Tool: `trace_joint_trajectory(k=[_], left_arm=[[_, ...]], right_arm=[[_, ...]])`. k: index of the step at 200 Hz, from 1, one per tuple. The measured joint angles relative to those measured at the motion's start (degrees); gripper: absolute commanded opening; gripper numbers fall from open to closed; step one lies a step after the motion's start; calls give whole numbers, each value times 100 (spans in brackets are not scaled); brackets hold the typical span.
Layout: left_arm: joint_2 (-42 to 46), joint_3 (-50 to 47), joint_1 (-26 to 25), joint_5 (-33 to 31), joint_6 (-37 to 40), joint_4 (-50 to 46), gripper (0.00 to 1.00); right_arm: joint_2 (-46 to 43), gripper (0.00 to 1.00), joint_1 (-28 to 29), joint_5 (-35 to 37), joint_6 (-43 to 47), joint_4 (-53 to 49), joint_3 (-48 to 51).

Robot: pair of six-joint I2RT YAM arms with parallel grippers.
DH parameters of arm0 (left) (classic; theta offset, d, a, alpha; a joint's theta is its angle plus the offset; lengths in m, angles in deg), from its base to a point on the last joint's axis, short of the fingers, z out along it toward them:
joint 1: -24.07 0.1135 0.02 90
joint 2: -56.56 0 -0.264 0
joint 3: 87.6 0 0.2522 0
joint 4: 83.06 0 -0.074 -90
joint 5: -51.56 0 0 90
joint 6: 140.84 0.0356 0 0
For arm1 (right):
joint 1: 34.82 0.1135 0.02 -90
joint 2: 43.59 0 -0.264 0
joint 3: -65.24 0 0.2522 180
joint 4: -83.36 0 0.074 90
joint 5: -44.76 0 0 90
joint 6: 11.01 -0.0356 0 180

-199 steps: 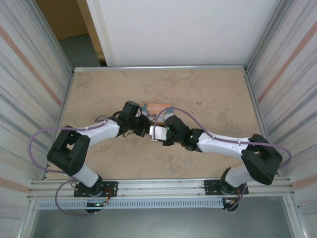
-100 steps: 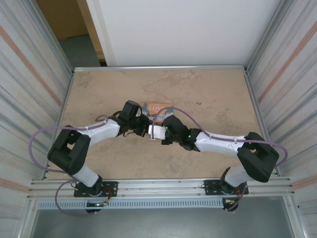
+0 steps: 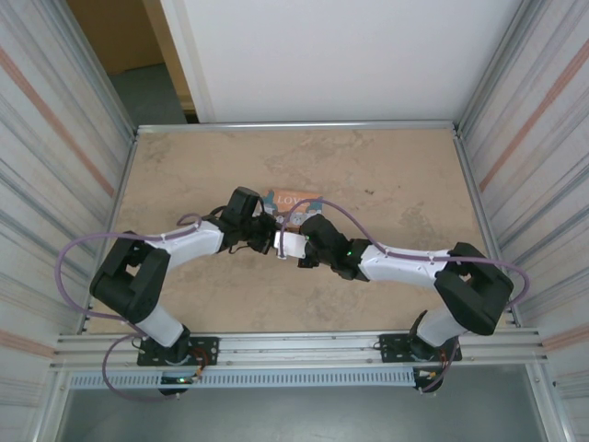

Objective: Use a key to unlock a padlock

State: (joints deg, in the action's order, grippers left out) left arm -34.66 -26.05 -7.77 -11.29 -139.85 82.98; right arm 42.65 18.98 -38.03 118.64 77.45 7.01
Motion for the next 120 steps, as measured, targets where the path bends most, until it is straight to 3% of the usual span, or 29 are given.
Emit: trace_joint_trajectory(k=[85,120], left_arm=[[-42,0,37,-229,2,2,0],[-66,0,37,-323,0,2,0]], right_arm=[[313,4,24,186,-48,385,0],[420,0,24,201,-651,407,-66]])
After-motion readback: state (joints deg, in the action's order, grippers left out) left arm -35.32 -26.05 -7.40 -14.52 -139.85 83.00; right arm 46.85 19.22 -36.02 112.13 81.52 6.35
